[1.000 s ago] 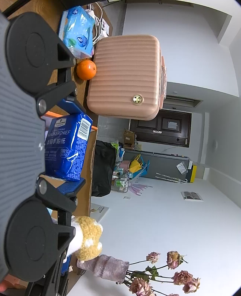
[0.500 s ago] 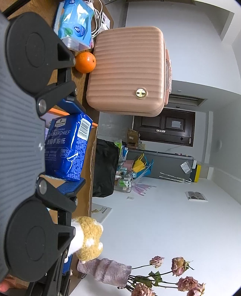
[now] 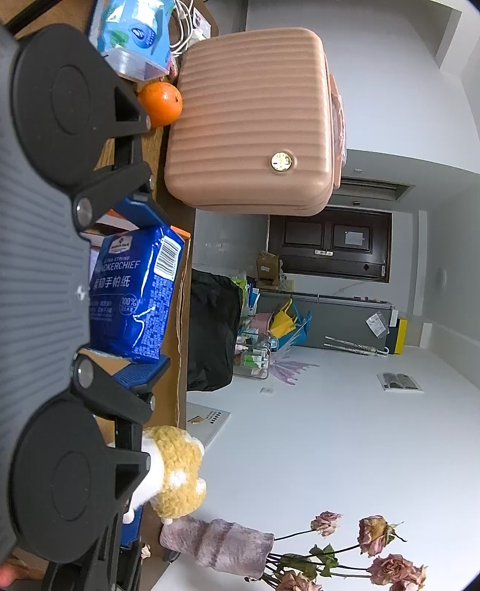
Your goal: Organize soft objects
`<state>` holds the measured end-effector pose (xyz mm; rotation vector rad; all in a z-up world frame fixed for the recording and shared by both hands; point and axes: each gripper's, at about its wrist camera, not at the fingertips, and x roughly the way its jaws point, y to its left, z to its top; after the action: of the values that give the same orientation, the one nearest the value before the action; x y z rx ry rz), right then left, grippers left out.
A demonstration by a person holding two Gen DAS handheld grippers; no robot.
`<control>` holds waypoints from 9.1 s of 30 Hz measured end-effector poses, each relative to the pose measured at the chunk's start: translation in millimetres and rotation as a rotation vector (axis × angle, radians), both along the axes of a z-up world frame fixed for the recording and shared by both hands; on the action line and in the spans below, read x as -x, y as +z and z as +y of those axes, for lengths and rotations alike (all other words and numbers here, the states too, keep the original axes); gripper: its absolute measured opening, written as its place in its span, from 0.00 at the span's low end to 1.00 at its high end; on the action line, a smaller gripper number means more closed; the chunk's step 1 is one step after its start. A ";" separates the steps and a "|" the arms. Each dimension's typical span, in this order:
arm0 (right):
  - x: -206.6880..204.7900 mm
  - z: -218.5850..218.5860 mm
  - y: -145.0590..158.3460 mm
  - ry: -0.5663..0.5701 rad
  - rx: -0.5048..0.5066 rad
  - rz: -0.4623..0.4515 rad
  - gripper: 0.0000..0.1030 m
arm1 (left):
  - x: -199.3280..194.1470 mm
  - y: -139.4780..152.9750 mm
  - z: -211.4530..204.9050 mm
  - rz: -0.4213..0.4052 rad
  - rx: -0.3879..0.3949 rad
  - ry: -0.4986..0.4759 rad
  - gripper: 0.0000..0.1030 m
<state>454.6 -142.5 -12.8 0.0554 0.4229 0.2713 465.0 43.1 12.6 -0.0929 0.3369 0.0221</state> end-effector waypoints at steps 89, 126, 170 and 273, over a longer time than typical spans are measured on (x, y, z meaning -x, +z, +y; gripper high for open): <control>84.2 -18.6 5.9 -0.030 0.044 -0.067 1.00 | 66.7 0.6 24.7 -0.004 -0.010 0.145 1.00; 194.5 -53.7 -3.0 -0.051 0.051 -0.084 1.00 | 175.1 -0.8 -2.9 -0.006 -0.016 0.063 1.00; 193.6 -73.5 -42.4 -0.073 0.107 0.077 1.00 | 174.4 -69.3 -53.2 0.308 -0.131 -0.154 0.86; 160.4 -53.5 -16.0 -0.145 0.073 0.035 0.77 | 179.5 -30.2 4.8 0.125 -0.060 0.008 0.40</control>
<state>294.2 -196.0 -28.8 0.0192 0.4609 0.1118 285.5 47.9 -17.6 -0.0333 0.4605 0.0459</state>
